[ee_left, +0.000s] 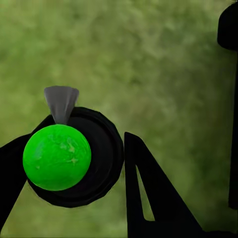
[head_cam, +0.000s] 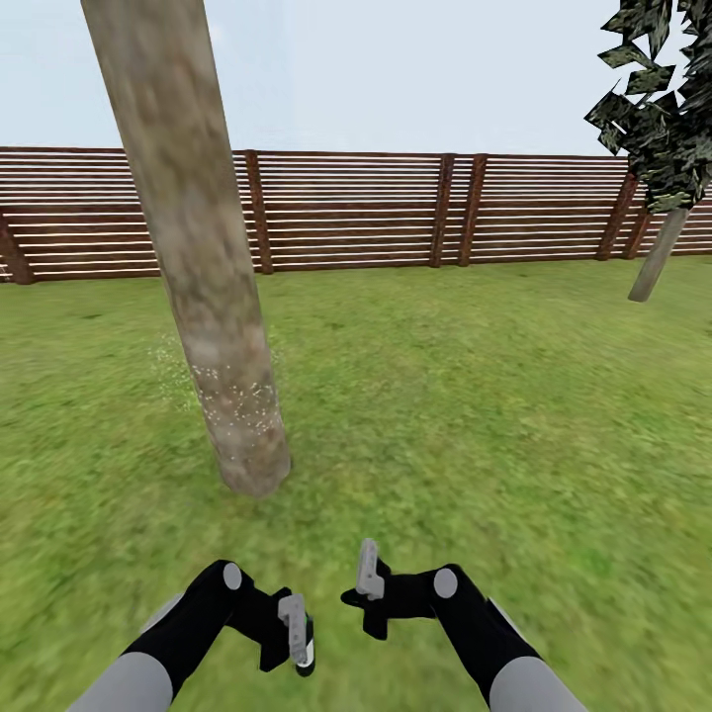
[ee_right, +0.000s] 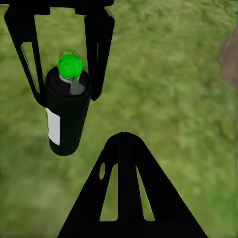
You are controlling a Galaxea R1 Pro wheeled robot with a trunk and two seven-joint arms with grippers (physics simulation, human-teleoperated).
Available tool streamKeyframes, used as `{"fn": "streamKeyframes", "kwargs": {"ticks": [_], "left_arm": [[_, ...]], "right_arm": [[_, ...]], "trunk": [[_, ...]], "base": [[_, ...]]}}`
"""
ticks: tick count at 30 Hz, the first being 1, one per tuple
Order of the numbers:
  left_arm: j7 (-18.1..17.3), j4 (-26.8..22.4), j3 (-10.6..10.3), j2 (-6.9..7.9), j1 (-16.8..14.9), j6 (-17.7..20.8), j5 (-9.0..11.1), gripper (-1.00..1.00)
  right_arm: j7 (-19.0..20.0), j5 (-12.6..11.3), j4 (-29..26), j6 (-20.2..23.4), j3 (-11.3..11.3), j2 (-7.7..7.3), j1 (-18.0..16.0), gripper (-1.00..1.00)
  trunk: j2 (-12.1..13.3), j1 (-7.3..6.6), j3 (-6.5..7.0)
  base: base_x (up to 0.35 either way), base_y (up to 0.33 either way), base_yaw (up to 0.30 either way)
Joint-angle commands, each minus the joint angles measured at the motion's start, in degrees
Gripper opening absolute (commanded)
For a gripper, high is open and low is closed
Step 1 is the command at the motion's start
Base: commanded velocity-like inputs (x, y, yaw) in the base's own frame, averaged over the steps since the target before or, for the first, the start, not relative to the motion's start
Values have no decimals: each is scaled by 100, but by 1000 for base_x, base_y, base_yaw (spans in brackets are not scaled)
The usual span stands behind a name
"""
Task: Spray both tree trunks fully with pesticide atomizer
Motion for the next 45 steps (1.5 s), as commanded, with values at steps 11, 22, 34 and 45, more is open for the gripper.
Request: {"fn": "streamKeyframes", "kwargs": {"ticks": [11, 22, 34, 45], "left_arm": [[12, -25, 6, -199, -50, 12, -1, -100], [16, -26, 6, -335, -72, -21, 10, -100], [10, -26, 14, -329, -106, -46, 16, -100], [10, -26, 14, -373, -106, -55, 48, -100]], "right_arm": [[220, 1, -18, 5, 183, 112, -1, -100], [220, 1, -14, 5, 183, 113, -1, -100], [220, 1, -18, 5, 183, 105, -1, -100], [220, 1, -18, 5, 183, 104, -1, -100]], "trunk": [[0, 0, 0], [0, 0, 0], [0, 0, 0], [0, 0, 0]], "base": [[0, 0, 0], [0, 0, 0], [0, 0, 0], [0, 0, 0]]}}
